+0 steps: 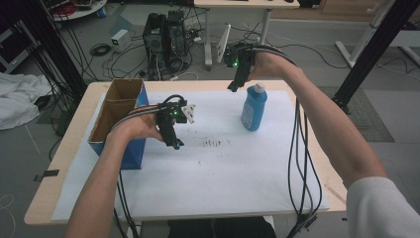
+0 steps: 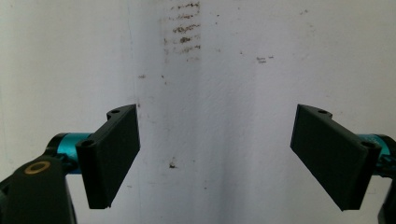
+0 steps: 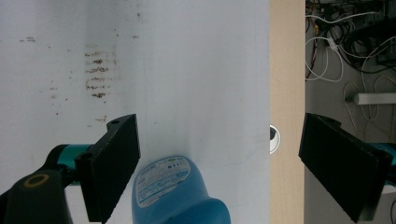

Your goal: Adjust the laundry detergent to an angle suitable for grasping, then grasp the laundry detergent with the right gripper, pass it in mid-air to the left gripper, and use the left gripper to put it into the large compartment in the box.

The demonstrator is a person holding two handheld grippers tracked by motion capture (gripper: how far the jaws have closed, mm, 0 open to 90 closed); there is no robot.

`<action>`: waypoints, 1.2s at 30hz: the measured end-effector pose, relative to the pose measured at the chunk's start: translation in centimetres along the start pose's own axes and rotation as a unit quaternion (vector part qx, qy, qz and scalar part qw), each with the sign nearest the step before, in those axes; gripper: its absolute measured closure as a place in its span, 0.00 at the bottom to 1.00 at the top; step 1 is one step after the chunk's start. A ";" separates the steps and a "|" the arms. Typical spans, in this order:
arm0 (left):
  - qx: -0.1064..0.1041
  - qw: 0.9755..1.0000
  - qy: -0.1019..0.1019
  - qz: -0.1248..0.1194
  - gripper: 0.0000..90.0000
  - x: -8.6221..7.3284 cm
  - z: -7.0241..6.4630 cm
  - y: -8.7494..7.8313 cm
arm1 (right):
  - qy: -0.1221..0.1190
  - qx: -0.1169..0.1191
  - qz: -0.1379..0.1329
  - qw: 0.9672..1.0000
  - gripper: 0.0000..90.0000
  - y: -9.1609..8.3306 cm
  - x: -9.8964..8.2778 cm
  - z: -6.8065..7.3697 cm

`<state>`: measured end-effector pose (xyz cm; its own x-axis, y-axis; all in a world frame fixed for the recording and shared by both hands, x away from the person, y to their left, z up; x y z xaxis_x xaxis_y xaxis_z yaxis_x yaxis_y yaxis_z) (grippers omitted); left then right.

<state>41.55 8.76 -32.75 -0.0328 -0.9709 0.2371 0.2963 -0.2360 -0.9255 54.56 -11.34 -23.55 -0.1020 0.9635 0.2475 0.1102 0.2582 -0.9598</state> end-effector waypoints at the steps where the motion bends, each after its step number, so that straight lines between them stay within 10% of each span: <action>1: 0.000 1.000 -0.001 -0.001 0.18 0.0 0.0 0.0 | 0.000 0.000 0.000 1.000 0.13 0.0 0.0 0.0; 36: 0.001 1.000 0.011 0.006 0.18 0.3 -0.4 -1.1 | -0.008 -0.008 0.011 1.000 0.13 -0.5 0.4 0.8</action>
<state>40.85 8.66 -31.80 -0.0507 -0.9745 0.2185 0.2982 -0.2235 -0.9280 53.68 -11.14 -23.13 -0.1156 0.9676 0.2246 0.1285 0.2388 -0.9625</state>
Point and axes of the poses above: each handheld gripper's, and its own axes: y roughly forward along the jaws, x roughly out of its top, z roughly to its left, the point moved 2 cm from there along y, roughly forward along the jaws, and after that the axes turned 8 degrees about x, right-handed, at the moved point
